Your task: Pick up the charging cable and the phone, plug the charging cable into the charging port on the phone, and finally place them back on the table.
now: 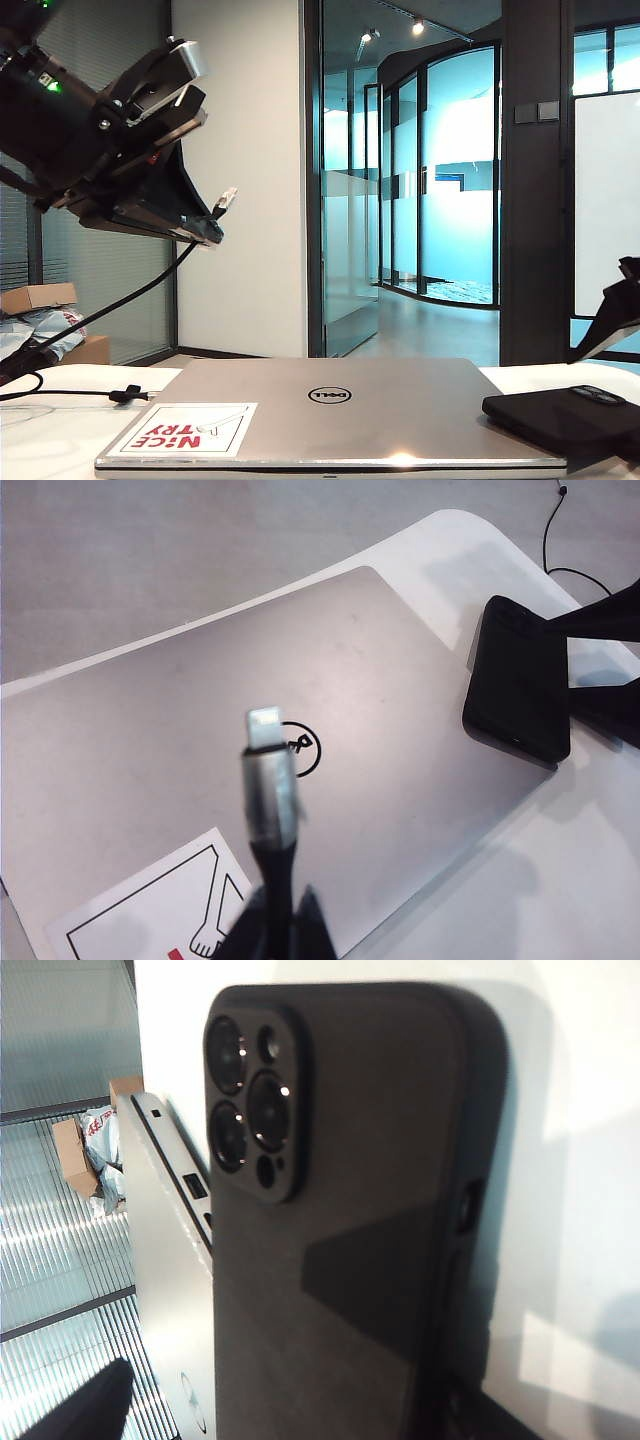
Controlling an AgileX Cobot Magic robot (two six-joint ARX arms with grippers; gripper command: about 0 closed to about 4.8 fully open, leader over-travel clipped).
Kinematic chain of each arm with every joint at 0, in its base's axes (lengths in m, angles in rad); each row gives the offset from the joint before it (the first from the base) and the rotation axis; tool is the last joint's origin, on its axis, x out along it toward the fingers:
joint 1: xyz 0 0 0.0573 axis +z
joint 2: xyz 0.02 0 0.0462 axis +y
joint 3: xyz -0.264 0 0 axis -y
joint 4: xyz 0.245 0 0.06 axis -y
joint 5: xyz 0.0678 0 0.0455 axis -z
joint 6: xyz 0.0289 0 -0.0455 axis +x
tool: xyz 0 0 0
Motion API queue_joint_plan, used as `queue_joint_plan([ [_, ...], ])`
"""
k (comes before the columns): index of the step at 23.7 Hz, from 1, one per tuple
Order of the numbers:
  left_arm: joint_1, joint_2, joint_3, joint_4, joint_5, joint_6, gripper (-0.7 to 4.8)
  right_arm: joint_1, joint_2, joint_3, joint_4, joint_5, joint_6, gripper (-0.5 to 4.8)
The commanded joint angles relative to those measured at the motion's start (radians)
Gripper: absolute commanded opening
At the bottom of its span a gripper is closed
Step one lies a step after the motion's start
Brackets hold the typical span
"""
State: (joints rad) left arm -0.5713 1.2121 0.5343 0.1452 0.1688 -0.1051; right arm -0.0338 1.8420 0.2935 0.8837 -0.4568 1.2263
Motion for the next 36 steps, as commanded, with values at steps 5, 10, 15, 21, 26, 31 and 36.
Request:
queue_joint_plan([
  [5, 0.0, -0.002, 0.003, 0.013, 0.002, 0.0, -0.06, 0.002, 0.008, -0.004, -0.053, 0.013, 0.0, 3.05],
  [10, 0.0, -0.002, 0.003, 0.013, 0.002, 0.0, -0.06, 0.002, 0.009, -0.004, -0.053, 0.014, 0.0, 2.63],
  [15, 0.0, -0.002, 0.003, 0.013, 0.002, 0.0, -0.06, 0.002, 0.01, -0.004, -0.054, 0.013, 0.0, 2.23],
  [21, 0.0, -0.002, 0.003, 0.012, 0.002, 0.0, -0.06, 0.002, 0.011, -0.004, -0.076, 0.019, 0.0, 0.39],
  [26, 0.0, -0.001, 0.002, 0.012, 0.002, 0.0, -0.06, 0.002, 0.011, -0.004, -0.078, 0.029, -0.001, -0.07],
  [31, 0.0, -0.001, 0.002, 0.008, 0.002, 0.0, -0.06, 0.002, 0.01, -0.004, -0.073, 0.033, -0.081, -0.07],
  [36, 0.0, -0.002, 0.002, -0.001, 0.002, 0.0, -0.06, 0.002, -0.023, -0.004, -0.066, -0.009, -0.102, -0.07],
])
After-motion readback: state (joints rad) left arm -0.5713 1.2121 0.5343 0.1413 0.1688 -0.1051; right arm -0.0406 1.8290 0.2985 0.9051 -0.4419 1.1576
